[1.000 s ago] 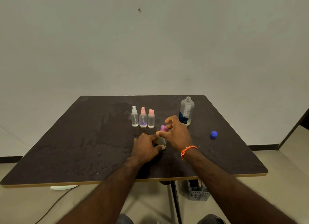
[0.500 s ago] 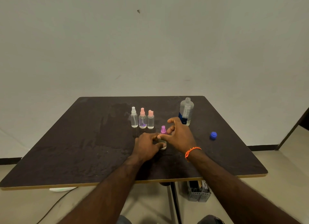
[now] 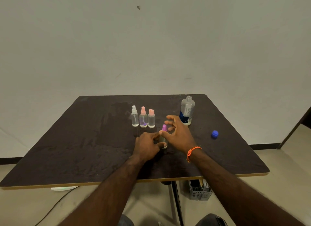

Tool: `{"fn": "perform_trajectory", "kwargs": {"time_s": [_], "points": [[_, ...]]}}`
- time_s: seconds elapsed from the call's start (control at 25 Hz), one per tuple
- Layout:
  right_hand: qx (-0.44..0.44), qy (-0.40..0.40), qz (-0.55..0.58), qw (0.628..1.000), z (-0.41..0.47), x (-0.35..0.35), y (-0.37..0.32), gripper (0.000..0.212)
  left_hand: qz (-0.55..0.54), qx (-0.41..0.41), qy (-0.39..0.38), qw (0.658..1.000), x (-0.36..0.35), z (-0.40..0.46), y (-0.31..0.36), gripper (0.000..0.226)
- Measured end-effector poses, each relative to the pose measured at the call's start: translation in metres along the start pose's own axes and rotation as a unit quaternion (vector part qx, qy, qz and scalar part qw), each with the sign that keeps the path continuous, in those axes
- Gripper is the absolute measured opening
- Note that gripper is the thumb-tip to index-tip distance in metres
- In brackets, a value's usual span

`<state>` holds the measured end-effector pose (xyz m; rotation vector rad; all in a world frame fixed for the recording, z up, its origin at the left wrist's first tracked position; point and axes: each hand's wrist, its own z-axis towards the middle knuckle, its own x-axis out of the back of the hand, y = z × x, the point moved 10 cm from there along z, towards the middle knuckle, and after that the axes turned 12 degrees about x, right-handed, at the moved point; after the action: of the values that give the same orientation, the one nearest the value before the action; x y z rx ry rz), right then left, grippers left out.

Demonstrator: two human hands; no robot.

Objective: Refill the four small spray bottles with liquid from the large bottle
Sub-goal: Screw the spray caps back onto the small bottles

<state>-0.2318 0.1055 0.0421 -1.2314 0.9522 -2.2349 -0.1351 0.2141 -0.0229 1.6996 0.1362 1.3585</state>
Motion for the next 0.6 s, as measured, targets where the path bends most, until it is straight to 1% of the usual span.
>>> {"fn": "perform_trajectory", "kwargs": {"time_s": [0.08, 0.16, 0.24, 0.28, 0.36, 0.4, 0.44, 0.52, 0.6], "points": [[-0.001, 0.001, 0.015, 1.000, -0.001, 0.000, 0.001, 0.048, -0.001, -0.006, 0.000, 1.000, 0.000, -0.002, 0.001, 0.030], [-0.015, 0.029, 0.001, 0.999, -0.002, 0.004, 0.002, 0.033, 0.001, -0.007, 0.007, 1.000, 0.000, -0.003, 0.003, 0.032], [-0.017, 0.059, -0.041, 0.997, -0.002, 0.008, 0.000, 0.035, 0.009, -0.002, 0.011, 1.000, 0.000, -0.003, 0.002, 0.038], [-0.014, 0.059, -0.054, 0.997, -0.002, 0.008, -0.002, 0.038, 0.013, -0.001, 0.010, 1.000, 0.000, -0.003, 0.002, 0.040], [-0.007, 0.036, -0.040, 0.999, 0.000, 0.003, -0.006, 0.044, 0.017, -0.002, 0.008, 1.000, -0.002, -0.001, 0.000, 0.040], [-0.004, 0.026, -0.024, 0.999, 0.001, 0.002, -0.006, 0.044, 0.017, -0.001, 0.007, 1.000, -0.003, -0.001, -0.001, 0.041], [0.000, 0.024, -0.019, 1.000, 0.001, 0.002, -0.007, 0.038, 0.015, -0.001, 0.007, 1.000, -0.003, -0.001, -0.001, 0.044], [0.001, 0.044, -0.030, 0.999, 0.001, 0.007, -0.007, 0.029, 0.017, -0.001, 0.012, 1.000, -0.002, -0.002, -0.002, 0.051], [-0.008, 0.063, -0.047, 0.997, 0.001, 0.009, -0.006, 0.032, 0.019, 0.000, 0.012, 1.000, -0.002, -0.002, -0.001, 0.053]]}}
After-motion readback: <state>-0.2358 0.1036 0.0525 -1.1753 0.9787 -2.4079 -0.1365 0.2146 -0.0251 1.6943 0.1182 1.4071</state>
